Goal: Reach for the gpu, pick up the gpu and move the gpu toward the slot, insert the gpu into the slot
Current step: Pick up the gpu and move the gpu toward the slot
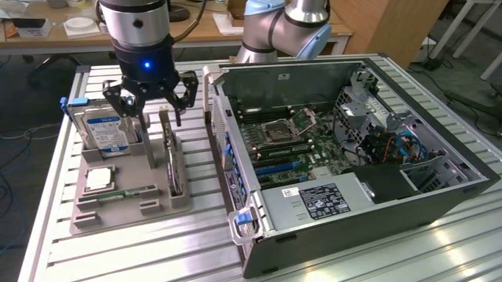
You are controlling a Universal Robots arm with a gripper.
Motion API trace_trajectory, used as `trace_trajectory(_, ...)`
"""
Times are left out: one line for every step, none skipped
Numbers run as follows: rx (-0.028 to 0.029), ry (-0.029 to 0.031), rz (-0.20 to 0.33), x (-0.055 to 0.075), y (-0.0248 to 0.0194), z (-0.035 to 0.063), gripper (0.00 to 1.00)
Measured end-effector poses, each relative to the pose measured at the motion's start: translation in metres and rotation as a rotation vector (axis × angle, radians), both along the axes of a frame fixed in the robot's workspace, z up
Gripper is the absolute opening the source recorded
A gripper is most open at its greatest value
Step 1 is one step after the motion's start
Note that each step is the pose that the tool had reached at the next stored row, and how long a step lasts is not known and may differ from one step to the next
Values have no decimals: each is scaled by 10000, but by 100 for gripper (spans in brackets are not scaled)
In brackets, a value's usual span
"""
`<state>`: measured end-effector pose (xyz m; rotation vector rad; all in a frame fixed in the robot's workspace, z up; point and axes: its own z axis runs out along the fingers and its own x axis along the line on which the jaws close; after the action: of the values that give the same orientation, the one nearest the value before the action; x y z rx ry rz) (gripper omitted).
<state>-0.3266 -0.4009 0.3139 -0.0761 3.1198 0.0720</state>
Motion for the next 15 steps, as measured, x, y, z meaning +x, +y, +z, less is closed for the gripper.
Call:
trace_trajectory(1, 1, 0, 0, -1, -18, 65)
trace_trajectory(2, -1, 1, 0, -1, -35, 65)
trace_trajectory(2, 0, 0, 0, -2, -52, 65)
trace_trajectory(3, -1, 0, 0, -2, -69, 65)
trace_trajectory(4, -1, 0, 0, -3, -87, 65)
trace_trajectory(5, 0, 0, 0, -4, -104, 65)
trace_trajectory(6, -1, 0, 0, -4, -121, 65)
trace_trajectory(6, -1, 0, 0, -5, -137, 65)
trace_trajectory(6, 0, 0, 0, -6, -154, 65)
trace_trajectory(6, 0, 0, 0, -7, -171, 65)
trace_trajectory(7, -1, 0, 0, -7, -188, 65)
trace_trajectory(6, 1, -1, 0, -8, -206, 65)
trace_trajectory(7, 0, 0, 0, -9, -224, 65)
trace_trajectory(7, -1, 0, 0, -10, -242, 65)
trace_trajectory(7, -1, 0, 0, -10, -260, 65)
